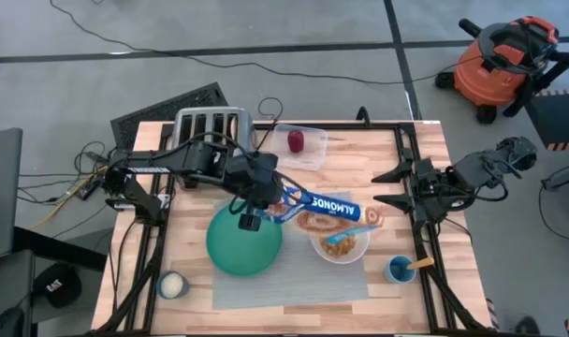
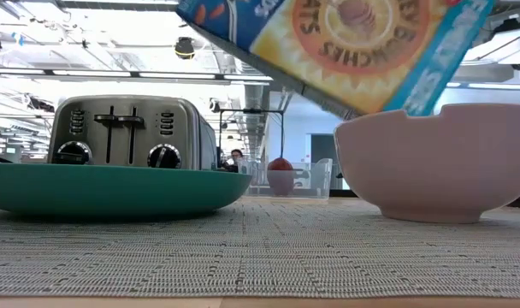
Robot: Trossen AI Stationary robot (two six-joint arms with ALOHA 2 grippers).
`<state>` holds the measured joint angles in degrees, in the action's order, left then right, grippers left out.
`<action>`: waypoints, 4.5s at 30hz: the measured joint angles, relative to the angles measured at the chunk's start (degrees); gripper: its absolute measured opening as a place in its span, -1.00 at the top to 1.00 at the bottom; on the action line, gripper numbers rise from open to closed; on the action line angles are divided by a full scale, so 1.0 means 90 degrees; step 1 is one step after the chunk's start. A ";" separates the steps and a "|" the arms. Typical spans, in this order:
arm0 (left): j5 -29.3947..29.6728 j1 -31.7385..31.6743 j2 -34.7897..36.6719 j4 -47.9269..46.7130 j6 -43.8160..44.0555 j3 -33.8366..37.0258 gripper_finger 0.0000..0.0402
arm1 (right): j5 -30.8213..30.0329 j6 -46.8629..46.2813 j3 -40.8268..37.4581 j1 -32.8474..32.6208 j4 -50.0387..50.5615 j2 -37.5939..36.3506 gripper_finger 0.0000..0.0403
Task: Arrange a breakfast setting
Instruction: Pour the cereal into the white bowl
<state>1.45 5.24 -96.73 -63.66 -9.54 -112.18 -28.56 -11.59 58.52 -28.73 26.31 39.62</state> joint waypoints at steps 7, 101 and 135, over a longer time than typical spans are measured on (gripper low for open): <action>0.0239 0.0003 0.0000 0.0015 0.0045 0.0000 1.00 | 0.0000 -0.0002 0.0000 0.0000 0.0002 0.0000 -0.15; -0.0022 0.0116 0.4770 0.6031 0.0803 0.7124 1.00 | -0.0026 -0.0062 0.0000 -0.0002 -0.0209 -0.0070 -0.15; -0.0359 -0.0309 0.5379 1.0794 0.0604 0.9207 1.00 | -0.0146 -0.0135 -0.0413 0.0423 -0.0223 0.0244 -0.47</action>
<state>-1.78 2.46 -48.31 33.49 -4.10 -29.32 -29.87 -12.81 54.81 -24.93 24.30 41.82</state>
